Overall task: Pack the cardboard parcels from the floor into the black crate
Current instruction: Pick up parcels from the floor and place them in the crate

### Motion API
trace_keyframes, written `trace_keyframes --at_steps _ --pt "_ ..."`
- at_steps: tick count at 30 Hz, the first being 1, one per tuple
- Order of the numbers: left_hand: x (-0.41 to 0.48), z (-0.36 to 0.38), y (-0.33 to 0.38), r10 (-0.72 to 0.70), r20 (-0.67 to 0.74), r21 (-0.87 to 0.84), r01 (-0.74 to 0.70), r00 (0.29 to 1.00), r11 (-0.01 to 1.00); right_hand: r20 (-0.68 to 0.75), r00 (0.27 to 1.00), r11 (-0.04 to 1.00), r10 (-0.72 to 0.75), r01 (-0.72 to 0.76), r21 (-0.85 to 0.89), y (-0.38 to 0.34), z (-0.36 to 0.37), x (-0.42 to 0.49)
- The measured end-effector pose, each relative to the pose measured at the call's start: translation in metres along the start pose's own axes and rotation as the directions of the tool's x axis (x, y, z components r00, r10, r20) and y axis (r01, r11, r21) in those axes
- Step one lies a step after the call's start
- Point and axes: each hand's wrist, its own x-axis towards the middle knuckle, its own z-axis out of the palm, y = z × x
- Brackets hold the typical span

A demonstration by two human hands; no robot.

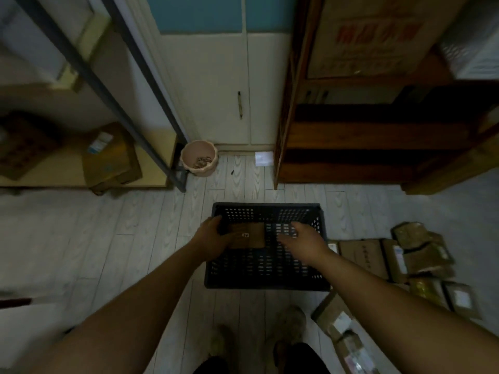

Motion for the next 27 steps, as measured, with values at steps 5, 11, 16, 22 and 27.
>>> trace_keyframes --at_steps 5,11,16,22,27 --pt "-0.063 -0.017 0.048 0.124 -0.017 0.007 -0.124 0.992 0.992 -0.145 0.989 0.999 -0.032 0.03 -0.018 -0.021 -0.029 -0.089" --pt "-0.136 -0.011 0.091 0.392 0.086 0.041 -0.397 0.916 0.917 -0.398 0.917 1.0 0.017 -0.021 -0.007 -0.018 -0.046 -0.207" --pt "-0.187 0.01 0.129 0.518 0.174 0.084 -0.536 0.838 0.84 -0.524 0.851 0.998 0.045 -0.063 -0.017 -0.004 -0.071 -0.287" --pt "-0.239 0.064 0.17 0.607 0.246 0.073 -0.639 0.755 0.766 -0.625 0.775 0.992 0.097 -0.125 -0.002 0.034 -0.101 -0.354" --pt "-0.287 0.136 0.206 0.645 0.336 0.094 -0.706 0.686 0.702 -0.655 0.735 0.981 0.175 -0.187 0.052 0.097 -0.129 -0.419"
